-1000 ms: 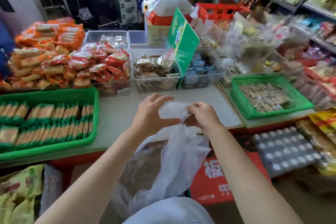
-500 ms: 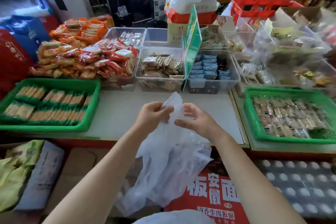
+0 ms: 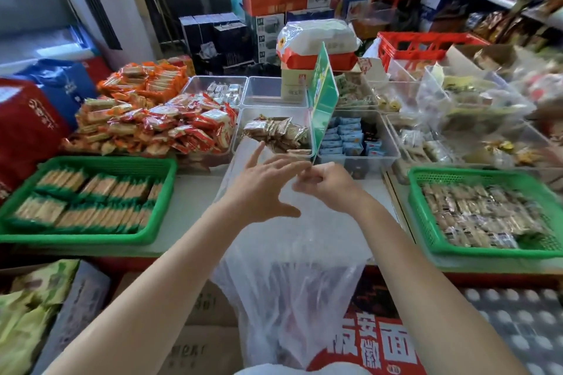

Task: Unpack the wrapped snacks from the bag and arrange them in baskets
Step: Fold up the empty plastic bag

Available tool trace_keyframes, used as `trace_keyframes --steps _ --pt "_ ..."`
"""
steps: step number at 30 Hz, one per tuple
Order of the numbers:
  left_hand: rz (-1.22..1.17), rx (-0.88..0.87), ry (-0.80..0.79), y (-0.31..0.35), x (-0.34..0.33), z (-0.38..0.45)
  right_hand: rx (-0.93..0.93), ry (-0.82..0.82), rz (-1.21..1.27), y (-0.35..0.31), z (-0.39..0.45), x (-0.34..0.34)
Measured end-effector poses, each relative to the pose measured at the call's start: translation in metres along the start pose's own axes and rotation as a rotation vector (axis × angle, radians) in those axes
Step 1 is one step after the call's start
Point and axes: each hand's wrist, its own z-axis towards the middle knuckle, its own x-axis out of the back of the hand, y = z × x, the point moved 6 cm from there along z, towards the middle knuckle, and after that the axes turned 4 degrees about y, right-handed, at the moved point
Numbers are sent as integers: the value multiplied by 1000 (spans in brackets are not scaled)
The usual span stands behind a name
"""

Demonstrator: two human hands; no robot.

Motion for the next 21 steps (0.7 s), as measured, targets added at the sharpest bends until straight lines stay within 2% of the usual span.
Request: trace_keyframes --steps 2,5,10,13,16,21 --pt "-53 159 25 -25 7 -7 50 51 -34 -20 -4 6" --pt "-376 372 213 -69 14 -29 33 152 -58 -28 -16 24" --pt "-577 582 339 -122 2 -50 -248 -108 -165 -10 -37 5" --pt "-578 610 364 -136 3 -57 -262 -146 -154 -9 -39 -16" --pt "-568 570 373 -138 13 -63 -211 -56 -144 -16 -33 -30" --pt "-564 568 381 -153 29 -76 -128 241 -116 -36 -23 -30"
